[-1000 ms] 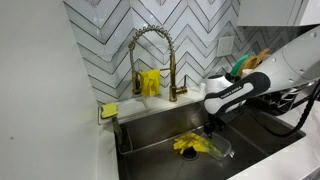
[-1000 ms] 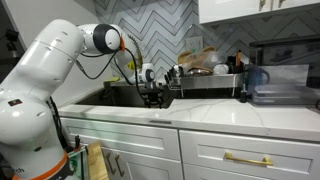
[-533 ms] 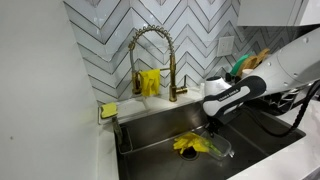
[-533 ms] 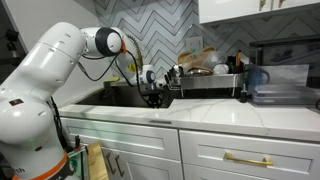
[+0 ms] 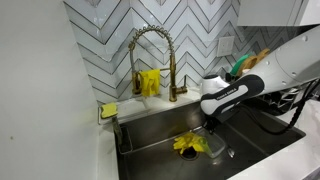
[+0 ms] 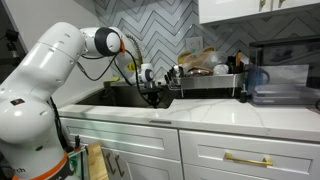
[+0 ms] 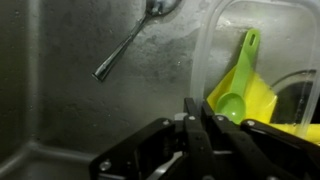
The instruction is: Remove the lunchbox from the sink, put it on the counter, remove the lunchbox from the drying rack put it on the counter, put the lunchbox with a spoon in it in the lunchbox on the right and put them in the sink
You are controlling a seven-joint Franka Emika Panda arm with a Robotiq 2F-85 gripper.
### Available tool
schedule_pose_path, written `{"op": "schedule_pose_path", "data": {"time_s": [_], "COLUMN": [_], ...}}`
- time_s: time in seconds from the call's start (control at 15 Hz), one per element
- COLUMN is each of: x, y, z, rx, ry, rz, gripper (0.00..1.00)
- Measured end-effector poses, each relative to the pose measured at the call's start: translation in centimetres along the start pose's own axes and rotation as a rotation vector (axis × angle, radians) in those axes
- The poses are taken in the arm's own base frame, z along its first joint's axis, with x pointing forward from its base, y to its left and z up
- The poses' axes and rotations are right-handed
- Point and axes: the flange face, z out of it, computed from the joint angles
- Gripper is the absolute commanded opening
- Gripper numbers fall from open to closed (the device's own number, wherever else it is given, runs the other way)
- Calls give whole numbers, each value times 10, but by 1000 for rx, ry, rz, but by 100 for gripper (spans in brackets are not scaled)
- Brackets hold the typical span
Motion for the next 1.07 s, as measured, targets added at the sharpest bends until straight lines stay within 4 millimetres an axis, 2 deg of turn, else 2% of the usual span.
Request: {"op": "schedule_pose_path", "data": {"time_s": [0.2,0.47,0.67,0.87,0.93,1.07], "x": [1,-7,-21,-42,-49,-61], "y": [-6,-14,-12,-1,3,10], "z": [-21,-76,-121,-168,-182,-204], "rx": [-8,-24,-43,-67,-75,-91], "ry": [-20,-79,-142,-177,-182,-177], "rz": [-9,-10,5,33,46,84], "gripper": [2,2,2,2,7,7]}}
